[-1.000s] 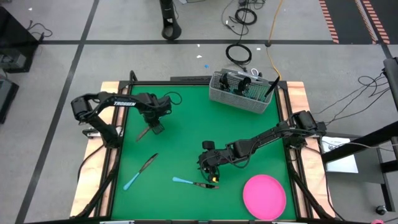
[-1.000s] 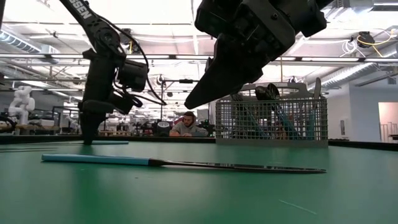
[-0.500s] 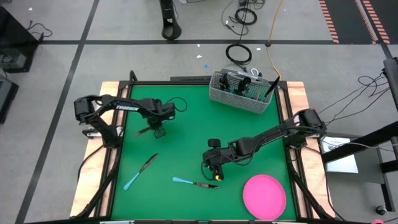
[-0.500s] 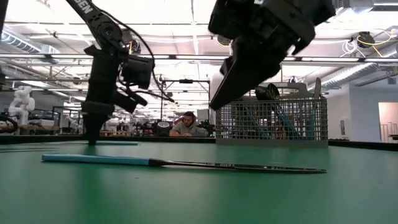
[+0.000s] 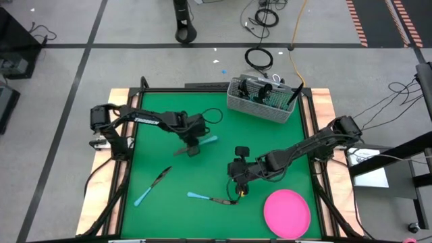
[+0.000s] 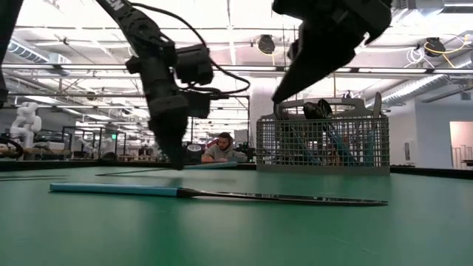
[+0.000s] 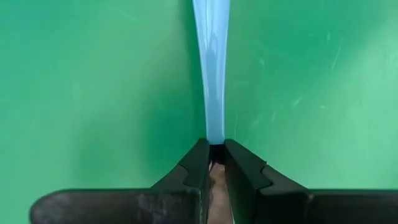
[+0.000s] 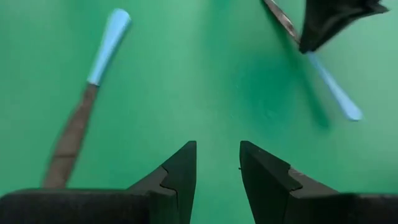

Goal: Sort silverware
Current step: Put the blue table knife into the silverware basket

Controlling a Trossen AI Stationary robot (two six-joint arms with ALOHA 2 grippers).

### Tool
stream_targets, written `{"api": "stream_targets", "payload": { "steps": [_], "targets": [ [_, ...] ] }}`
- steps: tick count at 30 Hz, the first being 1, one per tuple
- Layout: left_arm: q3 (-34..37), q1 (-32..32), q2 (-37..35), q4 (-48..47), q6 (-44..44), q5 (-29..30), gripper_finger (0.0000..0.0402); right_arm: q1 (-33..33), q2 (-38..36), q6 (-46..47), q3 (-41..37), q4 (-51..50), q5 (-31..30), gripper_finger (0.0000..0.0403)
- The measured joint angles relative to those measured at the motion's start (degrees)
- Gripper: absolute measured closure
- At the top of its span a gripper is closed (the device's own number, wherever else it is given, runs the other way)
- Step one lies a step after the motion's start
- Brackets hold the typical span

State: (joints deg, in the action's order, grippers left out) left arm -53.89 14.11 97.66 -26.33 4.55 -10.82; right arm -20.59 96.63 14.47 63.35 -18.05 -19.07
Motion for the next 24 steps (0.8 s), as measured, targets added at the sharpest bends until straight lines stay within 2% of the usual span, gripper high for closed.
{"api": "stream_targets", "payload": {
  "steps": [7,12,17,21,24],
  "targets": [
    [-6.19,-3.15,2.67,0.47,-2.44,-0.08,0.036,-1.1,-1.19,1.13,-1.21,-2.51,-4.28,0.0289],
    [-9.64,-3.37,0.68,-0.67,-3.42,-3.76,0.036,0.78,-7.36,0.27,-10.71,7.93,-6.31,0.0289],
    [-12.7,-3.37,-0.31,-4.93,-3.41,-8.88,0.036,1.48,-15.14,-10.15,-18.6,24.98,-5.85,0.0289],
    [-14.83,-3.39,-0.52,-6.73,-3.43,-12.27,0.036,1.48,-18.12,-20.14,-17.38,26.9,-1.98,0.0289],
    [-15.34,-3.41,-0.52,-7.38,-2.77,-13.0,0.036,1.47,-18.66,-22.57,-14.46,25.88,-2.59,0.0289]
  ]
}}
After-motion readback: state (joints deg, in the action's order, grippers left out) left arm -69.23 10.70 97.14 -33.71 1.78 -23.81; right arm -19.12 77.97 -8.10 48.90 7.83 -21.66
